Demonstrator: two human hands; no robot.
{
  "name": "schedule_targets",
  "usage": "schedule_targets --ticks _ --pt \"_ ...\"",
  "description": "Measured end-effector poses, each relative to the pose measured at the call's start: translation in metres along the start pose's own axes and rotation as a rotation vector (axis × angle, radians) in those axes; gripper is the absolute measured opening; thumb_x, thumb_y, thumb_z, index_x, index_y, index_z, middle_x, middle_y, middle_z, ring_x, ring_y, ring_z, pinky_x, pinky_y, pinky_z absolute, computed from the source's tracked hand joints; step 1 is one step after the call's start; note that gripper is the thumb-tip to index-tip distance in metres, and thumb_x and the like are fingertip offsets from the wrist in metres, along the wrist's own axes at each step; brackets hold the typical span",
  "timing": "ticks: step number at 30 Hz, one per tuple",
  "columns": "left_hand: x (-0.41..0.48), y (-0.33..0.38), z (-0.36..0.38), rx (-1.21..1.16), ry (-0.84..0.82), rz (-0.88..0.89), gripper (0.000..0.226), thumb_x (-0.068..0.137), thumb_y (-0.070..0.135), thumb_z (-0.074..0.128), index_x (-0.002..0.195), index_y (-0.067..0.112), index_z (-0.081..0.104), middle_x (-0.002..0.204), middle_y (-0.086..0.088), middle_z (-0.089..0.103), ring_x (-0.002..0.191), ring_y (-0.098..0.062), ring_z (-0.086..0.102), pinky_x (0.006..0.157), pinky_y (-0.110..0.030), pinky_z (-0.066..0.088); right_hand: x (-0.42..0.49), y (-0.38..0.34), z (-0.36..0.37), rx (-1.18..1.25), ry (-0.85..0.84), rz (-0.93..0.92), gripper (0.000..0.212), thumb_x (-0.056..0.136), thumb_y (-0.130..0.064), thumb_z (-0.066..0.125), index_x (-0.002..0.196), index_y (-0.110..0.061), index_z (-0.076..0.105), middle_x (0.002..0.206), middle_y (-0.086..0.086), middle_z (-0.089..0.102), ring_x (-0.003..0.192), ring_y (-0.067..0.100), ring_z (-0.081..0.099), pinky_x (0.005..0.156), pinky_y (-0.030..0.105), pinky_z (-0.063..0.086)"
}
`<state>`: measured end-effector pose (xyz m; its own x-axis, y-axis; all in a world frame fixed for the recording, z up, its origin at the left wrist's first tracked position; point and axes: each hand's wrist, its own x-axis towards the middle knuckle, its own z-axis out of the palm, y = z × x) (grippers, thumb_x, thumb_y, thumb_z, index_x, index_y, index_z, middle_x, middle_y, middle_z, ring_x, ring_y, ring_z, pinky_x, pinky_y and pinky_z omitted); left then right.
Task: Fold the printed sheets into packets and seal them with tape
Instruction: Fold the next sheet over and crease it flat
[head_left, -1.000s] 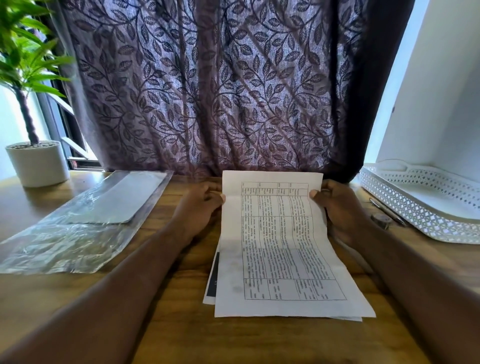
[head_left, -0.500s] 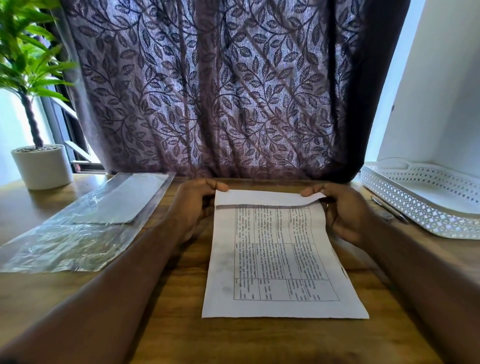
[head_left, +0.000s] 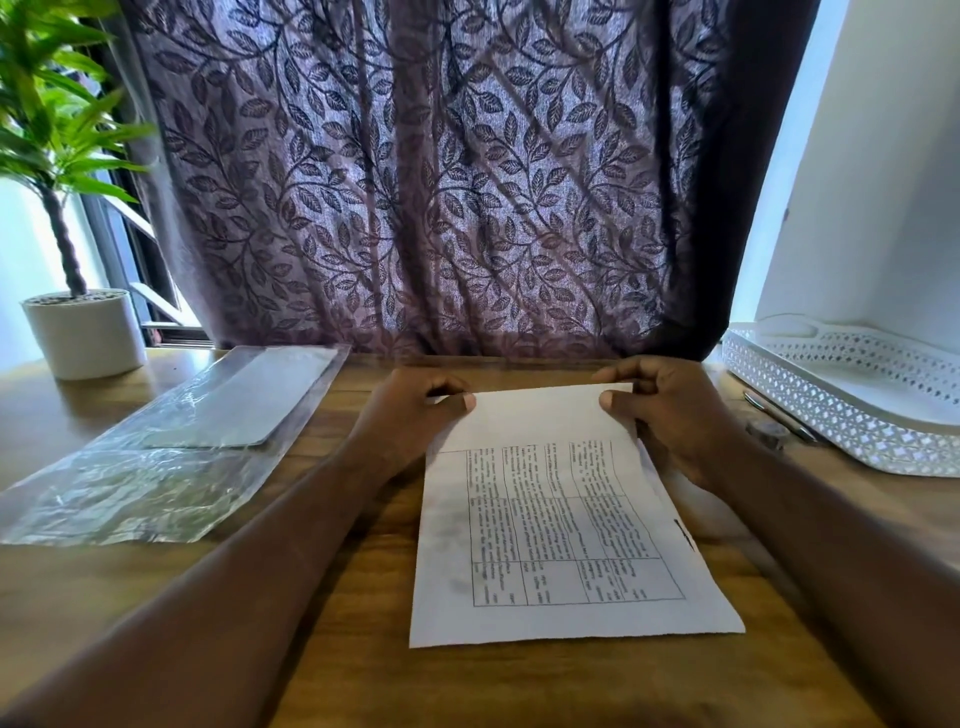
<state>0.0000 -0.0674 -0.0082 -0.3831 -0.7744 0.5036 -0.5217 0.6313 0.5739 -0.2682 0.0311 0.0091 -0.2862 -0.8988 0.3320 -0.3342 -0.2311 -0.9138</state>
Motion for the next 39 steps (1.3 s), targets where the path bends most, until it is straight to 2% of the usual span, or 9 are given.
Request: schedule_targets --ticks 2,6,10,14,21,27,34,37,39 --pt "0.000 0.004 0.001 0.016 0.018 0.031 0.010 0.090 0.030 0.070 0.092 0.024 0.078 0.087 0.016 0.074 0.082 0.004 0.065 0.072 -0.020 0.048 0.003 0.002 0.004 -0.200 0.029 -0.112 0.016 0.083 0.000 0.076 0.090 -0.013 0.076 0.083 0.006 0.078 0.081 0.029 0.075 0.079 0.047 0.062" --pt "-0.001 0.014 0.002 0.068 0.050 0.076 0.008 0.091 0.031 0.069 0.091 0.028 0.077 0.085 0.020 0.070 0.081 0.009 0.061 0.070 -0.015 0.042 -0.001 -0.003 0.020 -0.681 0.022 -0.383 0.009 0.087 -0.017 0.075 0.095 -0.019 0.079 0.087 -0.011 0.074 0.078 0.007 0.065 0.074 0.025 0.051" --pt "-0.005 0.031 0.003 0.134 0.058 0.185 0.009 0.092 0.032 0.067 0.094 0.030 0.076 0.086 0.020 0.069 0.078 0.003 0.060 0.066 -0.012 0.040 -0.006 -0.018 0.044 -0.813 -0.134 -0.623 0.022 0.094 -0.032 0.056 0.092 -0.020 0.075 0.080 -0.003 0.074 0.071 0.017 0.065 0.067 0.037 0.052" --pt "-0.008 0.039 0.005 0.126 0.034 0.291 0.011 0.093 0.031 0.066 0.095 0.028 0.076 0.088 0.013 0.073 0.079 -0.002 0.063 0.069 -0.023 0.050 -0.009 -0.019 0.056 -0.851 -0.160 -0.712 0.023 0.095 -0.033 0.053 0.086 -0.019 0.069 0.071 -0.005 0.066 0.061 0.013 0.055 0.058 0.032 0.041" --pt "0.000 0.021 -0.002 0.062 0.017 0.184 0.005 0.088 0.028 0.071 0.086 0.024 0.075 0.079 0.010 0.072 0.074 -0.005 0.064 0.069 -0.030 0.049 0.003 -0.018 0.036 -0.848 -0.214 -0.580 0.020 0.094 -0.031 0.057 0.074 -0.026 0.061 0.062 -0.011 0.052 0.063 0.014 0.053 0.062 0.038 0.046" --pt "0.003 0.004 -0.015 0.057 0.014 0.070 0.006 0.089 0.026 0.073 0.086 0.022 0.077 0.079 0.011 0.071 0.072 0.001 0.060 0.070 -0.026 0.045 0.010 -0.007 0.003 -0.793 -0.184 -0.397 0.020 0.093 -0.018 0.069 0.074 -0.023 0.070 0.061 -0.017 0.056 0.061 -0.002 0.053 0.061 0.028 0.039" --pt "0.002 0.005 -0.012 0.175 0.000 0.030 0.008 0.092 0.032 0.069 0.087 0.028 0.074 0.074 0.019 0.063 0.071 0.004 0.055 0.063 -0.022 0.039 0.010 0.004 -0.002 -0.689 -0.209 -0.248 0.013 0.094 -0.006 0.065 0.091 -0.010 0.076 0.083 -0.002 0.076 0.070 0.007 0.072 0.073 0.037 0.060" --pt "-0.001 0.008 -0.011 0.302 0.074 0.075 0.008 0.090 0.036 0.067 0.088 0.031 0.074 0.078 0.015 0.067 0.074 -0.006 0.058 0.083 -0.035 0.046 0.006 0.001 0.003 -0.640 -0.147 -0.230 0.013 0.092 -0.010 0.069 0.084 -0.020 0.068 0.078 -0.001 0.076 0.071 0.011 0.073 0.072 0.039 0.059" --pt "-0.005 0.017 -0.008 0.386 0.145 0.187 0.013 0.090 0.040 0.065 0.096 0.030 0.073 0.091 0.014 0.073 0.085 -0.008 0.061 0.102 -0.040 0.036 0.003 -0.006 0.007 -0.648 -0.097 -0.268 0.014 0.090 -0.015 0.072 0.081 -0.023 0.064 0.076 0.002 0.076 0.073 0.016 0.073 0.073 0.040 0.059"
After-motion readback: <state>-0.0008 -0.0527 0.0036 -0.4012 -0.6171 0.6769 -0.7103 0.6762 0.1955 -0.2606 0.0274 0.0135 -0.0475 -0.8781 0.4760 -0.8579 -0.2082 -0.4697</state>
